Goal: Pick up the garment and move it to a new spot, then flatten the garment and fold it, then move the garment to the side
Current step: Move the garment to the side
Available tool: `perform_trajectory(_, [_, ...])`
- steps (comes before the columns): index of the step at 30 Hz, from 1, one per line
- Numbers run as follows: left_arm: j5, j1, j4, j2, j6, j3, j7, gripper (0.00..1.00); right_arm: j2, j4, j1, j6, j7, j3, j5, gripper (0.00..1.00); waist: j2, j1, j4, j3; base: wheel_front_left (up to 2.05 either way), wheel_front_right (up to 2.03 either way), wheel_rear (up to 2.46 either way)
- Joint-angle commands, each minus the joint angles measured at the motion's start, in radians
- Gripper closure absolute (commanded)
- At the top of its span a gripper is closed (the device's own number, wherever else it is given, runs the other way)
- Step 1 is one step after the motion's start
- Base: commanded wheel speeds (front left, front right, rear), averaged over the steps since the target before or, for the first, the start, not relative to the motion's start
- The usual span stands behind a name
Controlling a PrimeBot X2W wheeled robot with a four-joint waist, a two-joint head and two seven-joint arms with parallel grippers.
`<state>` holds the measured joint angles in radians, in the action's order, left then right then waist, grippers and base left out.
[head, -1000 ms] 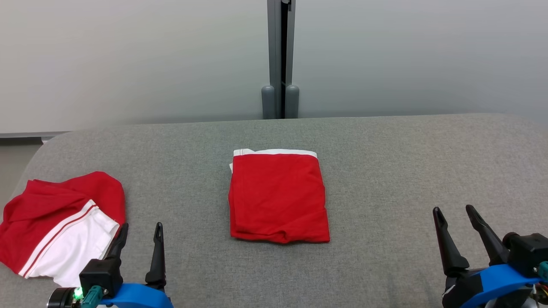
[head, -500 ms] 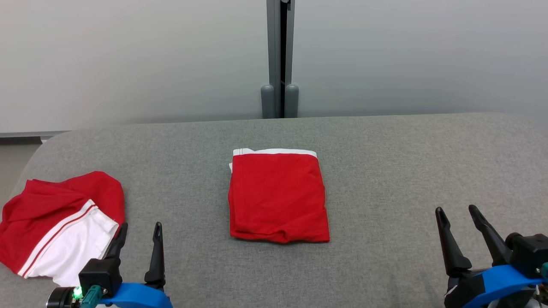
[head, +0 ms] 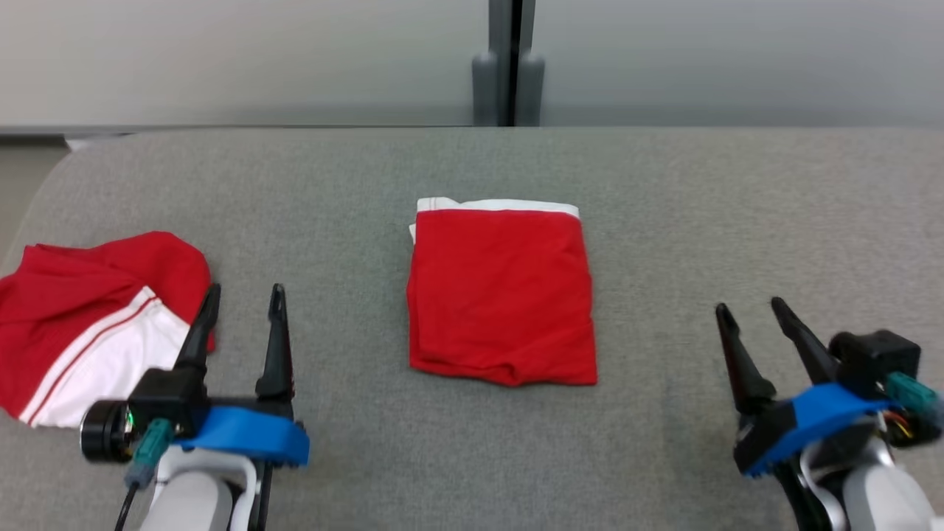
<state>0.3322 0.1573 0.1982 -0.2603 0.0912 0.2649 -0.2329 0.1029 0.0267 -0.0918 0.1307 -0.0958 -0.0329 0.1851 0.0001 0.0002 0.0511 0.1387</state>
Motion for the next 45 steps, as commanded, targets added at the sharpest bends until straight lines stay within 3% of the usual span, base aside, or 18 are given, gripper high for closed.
perform_trajectory(1, [-0.010, 0.049, 0.004, 0.010, -0.008, 0.002, -0.015, 0.00, 0.000, 0.064, -0.072, 0.000, 0.011, 0.038, 0.015, 0.00, -0.0001, -0.0002, 0.063, 0.085, 0.00, 0.00, 0.00])
perform_trajectory(9, [-0.026, 0.138, 0.034, 0.045, -0.030, 0.012, -0.030, 0.00, -0.023, 0.305, -0.255, 0.000, 0.043, 0.167, 0.064, 0.00, -0.0001, -0.0002, 0.112, 0.172, 0.00, 0.00, 0.00])
perform_trajectory(16, [-0.047, 0.164, 0.048, 0.076, -0.046, -0.003, -0.033, 0.00, -0.034, 0.510, -0.358, 0.000, 0.034, 0.203, 0.085, 0.00, -0.0001, -0.0002, 0.132, 0.188, 0.00, 0.00, 0.00])
perform_trajectory(17, [-0.051, 0.164, 0.048, 0.080, -0.048, -0.004, -0.033, 0.00, -0.034, 0.526, -0.361, 0.000, 0.032, 0.206, 0.086, 0.53, -0.0001, -0.0002, 0.133, 0.187, 0.00, 0.00, 0.00])
perform_trajectory(18, [-0.055, 0.163, 0.050, 0.084, -0.052, -0.006, -0.033, 0.00, -0.032, 0.536, -0.365, 0.000, 0.032, 0.209, 0.091, 0.83, -0.0001, -0.0002, 0.134, 0.185, 0.00, 0.00, 0.00])
perform_trajectory(19, [-0.060, 0.162, 0.052, 0.087, -0.055, -0.007, -0.033, 0.00, -0.026, 0.542, -0.371, 0.000, 0.038, 0.212, 0.088, 1.00, -0.0001, -0.0002, 0.134, 0.182, 0.00, 0.00, 0.00])
perform_trajectory(27, [-0.086, 0.119, 0.055, 0.092, -0.072, -0.028, -0.033, 0.00, -0.001, 0.503, -0.354, 0.000, 0.071, 0.229, 0.074, 1.00, -0.0001, -0.0002, 0.067, 0.149, 0.00, 0.00, 0.00])
perform_trajectory(33, [-0.105, 0.097, 0.036, 0.073, -0.086, -0.032, -0.033, 0.00, 0.023, 0.442, -0.295, 0.000, 0.056, 0.243, 0.112, 1.00, -0.0001, -0.0002, -0.067, 0.136, 0.00, 0.00, 0.00])
perform_trajectory(40, [-0.124, 0.109, 0.005, 0.044, -0.105, -0.002, -0.011, 0.00, 0.097, 0.411, -0.253, 0.000, 0.040, 0.229, 0.175, 1.00, -0.0001, -0.0002, -0.244, 0.150, 0.00, 0.00, 0.00])
perform_trajectory(45, [-0.135, 0.138, -0.038, 0.029, -0.108, 0.009, 0.021, 0.00, 0.141, 0.438, -0.289, 0.000, 0.050, 0.204, 0.199, 1.00, -0.0001, -0.0002, -0.303, 0.197, 0.00, 0.00, 0.00])
